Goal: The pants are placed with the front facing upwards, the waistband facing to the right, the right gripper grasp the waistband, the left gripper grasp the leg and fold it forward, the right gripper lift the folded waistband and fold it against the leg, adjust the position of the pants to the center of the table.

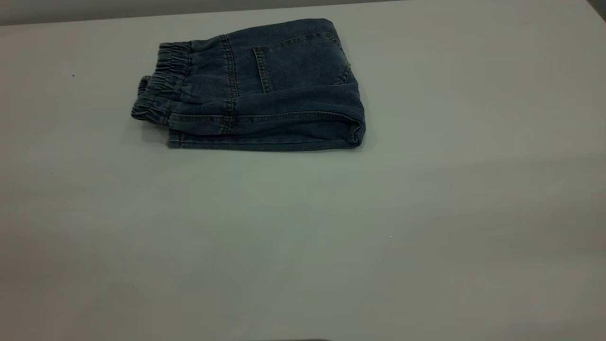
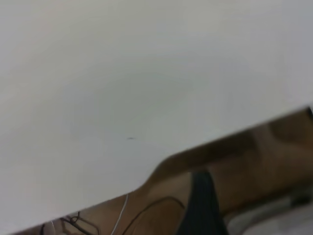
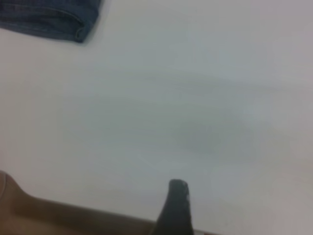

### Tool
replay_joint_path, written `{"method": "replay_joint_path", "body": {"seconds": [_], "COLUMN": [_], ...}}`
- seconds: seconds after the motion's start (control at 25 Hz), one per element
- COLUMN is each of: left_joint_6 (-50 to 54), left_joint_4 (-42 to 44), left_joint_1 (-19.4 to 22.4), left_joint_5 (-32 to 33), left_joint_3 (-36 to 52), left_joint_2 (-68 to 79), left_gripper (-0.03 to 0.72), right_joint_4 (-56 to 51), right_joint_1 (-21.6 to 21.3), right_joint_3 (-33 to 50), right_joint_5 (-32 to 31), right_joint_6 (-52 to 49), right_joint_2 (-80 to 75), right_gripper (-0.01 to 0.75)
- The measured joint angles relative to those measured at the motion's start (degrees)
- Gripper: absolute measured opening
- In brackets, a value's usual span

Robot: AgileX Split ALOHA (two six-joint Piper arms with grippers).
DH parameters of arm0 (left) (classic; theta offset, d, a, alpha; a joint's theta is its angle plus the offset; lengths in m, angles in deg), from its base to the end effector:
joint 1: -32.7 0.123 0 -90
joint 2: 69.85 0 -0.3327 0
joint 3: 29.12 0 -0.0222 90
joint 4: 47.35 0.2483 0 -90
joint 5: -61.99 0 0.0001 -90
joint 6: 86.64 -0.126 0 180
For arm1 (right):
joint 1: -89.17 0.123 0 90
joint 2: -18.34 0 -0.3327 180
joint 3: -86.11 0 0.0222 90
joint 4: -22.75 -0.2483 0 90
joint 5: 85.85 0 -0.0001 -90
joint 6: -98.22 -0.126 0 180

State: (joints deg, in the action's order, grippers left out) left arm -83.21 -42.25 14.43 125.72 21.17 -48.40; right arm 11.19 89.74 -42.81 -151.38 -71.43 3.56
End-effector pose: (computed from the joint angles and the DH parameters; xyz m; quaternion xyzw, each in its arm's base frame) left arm 0.0101 0.0072 0.2541 0.1225 0.9164 -0.0277 0.3801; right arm -0.0109 0.0229 0.2484 -0.0860 0.9026 0.0654 0.4166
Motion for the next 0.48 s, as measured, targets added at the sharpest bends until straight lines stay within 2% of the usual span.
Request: {"method": "replay_joint_path", "body": {"seconds": [0.08, 0.24, 0.36, 0.48], "left_joint_6": [0.00, 0.00, 0.00, 0.00], "left_joint_4": [0.00, 0.05, 0.05, 0.05], "left_joint_1": [6.35, 16.13, 19.91, 20.56], "left_joint_5": [0.01, 0.24, 0.51, 0.78], "left_joint_3": [0.00, 0.00, 0.00, 0.00], "left_joint_2": [-3.28, -10.58, -14.89, -15.74], "left_gripper": [0.506, 0.506, 0.506, 0.506], "right_joint_4": [-0.05, -0.11, -0.16, -0.21], "right_joint_1": [0.00, 0.00, -0.07, -0.07], "right_joint_3": [0.00, 0.00, 0.00, 0.00], "right_joint_5": [0.00, 0.00, -0.05, -0.05], "right_joint_6": [0.00, 0.00, 0.00, 0.00], "right_joint_2": [1.17, 4.68, 6.54, 7.57], "right_gripper": [0.587, 0.587, 0.587, 0.587]}}
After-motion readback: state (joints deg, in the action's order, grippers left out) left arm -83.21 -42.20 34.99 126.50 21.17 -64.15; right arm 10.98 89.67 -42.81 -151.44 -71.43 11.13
